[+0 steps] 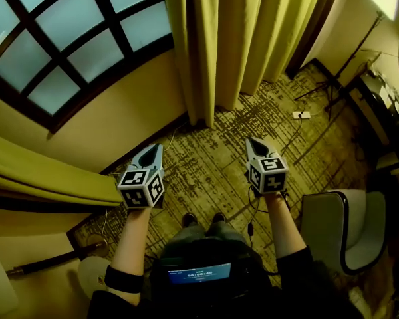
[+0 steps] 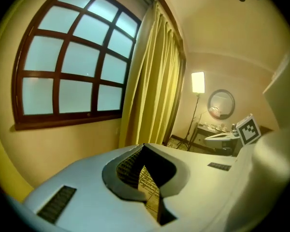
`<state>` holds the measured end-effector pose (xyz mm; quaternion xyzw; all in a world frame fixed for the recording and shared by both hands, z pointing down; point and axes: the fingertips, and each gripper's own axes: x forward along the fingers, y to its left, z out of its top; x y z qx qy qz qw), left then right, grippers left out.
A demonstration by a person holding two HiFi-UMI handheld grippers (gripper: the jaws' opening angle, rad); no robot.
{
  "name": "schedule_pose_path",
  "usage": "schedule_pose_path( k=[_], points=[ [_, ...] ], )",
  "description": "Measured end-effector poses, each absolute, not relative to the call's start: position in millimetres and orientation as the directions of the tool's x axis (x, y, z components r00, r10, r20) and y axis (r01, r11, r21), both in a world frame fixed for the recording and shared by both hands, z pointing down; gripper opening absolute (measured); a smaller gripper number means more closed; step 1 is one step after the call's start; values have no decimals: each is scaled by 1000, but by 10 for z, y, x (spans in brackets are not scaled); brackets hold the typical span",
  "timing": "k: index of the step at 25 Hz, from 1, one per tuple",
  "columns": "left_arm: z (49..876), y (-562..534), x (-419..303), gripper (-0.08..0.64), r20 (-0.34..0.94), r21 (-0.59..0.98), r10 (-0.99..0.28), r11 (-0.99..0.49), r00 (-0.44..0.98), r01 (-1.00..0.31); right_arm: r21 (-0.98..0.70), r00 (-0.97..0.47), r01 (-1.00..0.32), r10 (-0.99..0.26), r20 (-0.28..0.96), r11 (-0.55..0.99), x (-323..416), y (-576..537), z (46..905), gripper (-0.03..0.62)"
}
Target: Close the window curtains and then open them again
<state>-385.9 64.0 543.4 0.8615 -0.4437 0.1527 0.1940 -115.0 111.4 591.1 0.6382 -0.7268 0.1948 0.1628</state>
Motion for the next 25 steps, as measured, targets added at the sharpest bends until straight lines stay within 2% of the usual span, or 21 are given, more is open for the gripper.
schedule_pose_path(
  k=[5, 25],
  points=[
    [5511, 565, -3857, 1, 445, 185, -674, -574, 589, -797, -56, -118, -993, -853, 509, 104, -1129, 1137, 6013, 9],
    [5783, 425, -4272, 1, 489, 183, -665, -555, 565, -811, -58, -129, -991, -815, 565, 117, -1315, 1234, 6200, 11]
  ],
)
